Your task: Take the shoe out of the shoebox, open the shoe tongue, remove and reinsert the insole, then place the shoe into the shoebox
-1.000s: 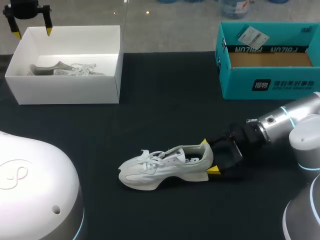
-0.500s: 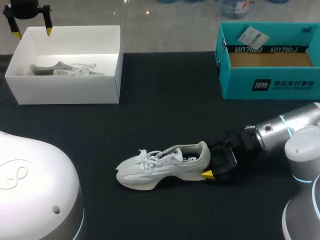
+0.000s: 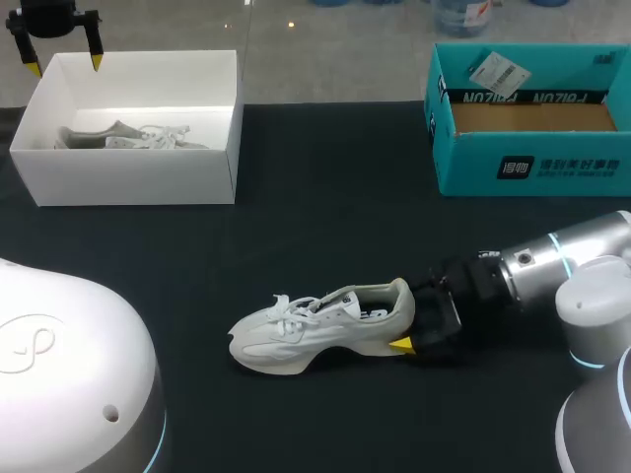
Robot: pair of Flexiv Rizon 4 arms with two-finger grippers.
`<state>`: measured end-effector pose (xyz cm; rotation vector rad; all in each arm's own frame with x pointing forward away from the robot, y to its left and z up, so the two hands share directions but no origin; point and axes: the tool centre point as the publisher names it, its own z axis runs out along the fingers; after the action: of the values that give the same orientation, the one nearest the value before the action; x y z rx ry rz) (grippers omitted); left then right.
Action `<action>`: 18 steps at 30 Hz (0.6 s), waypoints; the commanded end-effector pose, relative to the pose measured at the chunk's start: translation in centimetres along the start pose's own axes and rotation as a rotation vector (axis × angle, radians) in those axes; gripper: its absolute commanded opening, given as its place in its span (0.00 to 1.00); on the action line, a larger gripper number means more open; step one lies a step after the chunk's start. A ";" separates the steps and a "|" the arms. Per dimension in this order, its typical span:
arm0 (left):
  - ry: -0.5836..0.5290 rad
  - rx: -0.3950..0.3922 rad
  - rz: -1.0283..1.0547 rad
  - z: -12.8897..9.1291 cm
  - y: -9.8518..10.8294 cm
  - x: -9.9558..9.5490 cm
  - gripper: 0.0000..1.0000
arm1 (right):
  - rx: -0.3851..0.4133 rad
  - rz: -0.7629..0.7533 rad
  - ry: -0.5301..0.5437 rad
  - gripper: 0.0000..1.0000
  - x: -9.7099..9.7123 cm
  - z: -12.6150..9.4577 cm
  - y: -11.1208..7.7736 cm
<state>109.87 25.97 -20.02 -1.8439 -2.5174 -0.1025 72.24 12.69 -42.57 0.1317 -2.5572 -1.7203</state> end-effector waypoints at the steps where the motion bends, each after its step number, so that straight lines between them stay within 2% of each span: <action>1: 0.001 -0.001 0.000 0.0 0.0 0.0 1.00 | -0.007 0.001 -0.018 0.00 0.0 0.0 -0.2; 18: 0.001 -0.001 0.000 0.0 0.0 0.0 1.00 | 0.018 0.038 -0.168 0.00 1.0 -1.8 0.0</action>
<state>109.87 25.97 -20.02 -1.8440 -2.5174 -0.1025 72.09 11.21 -42.24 -0.0279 -2.6402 -1.7531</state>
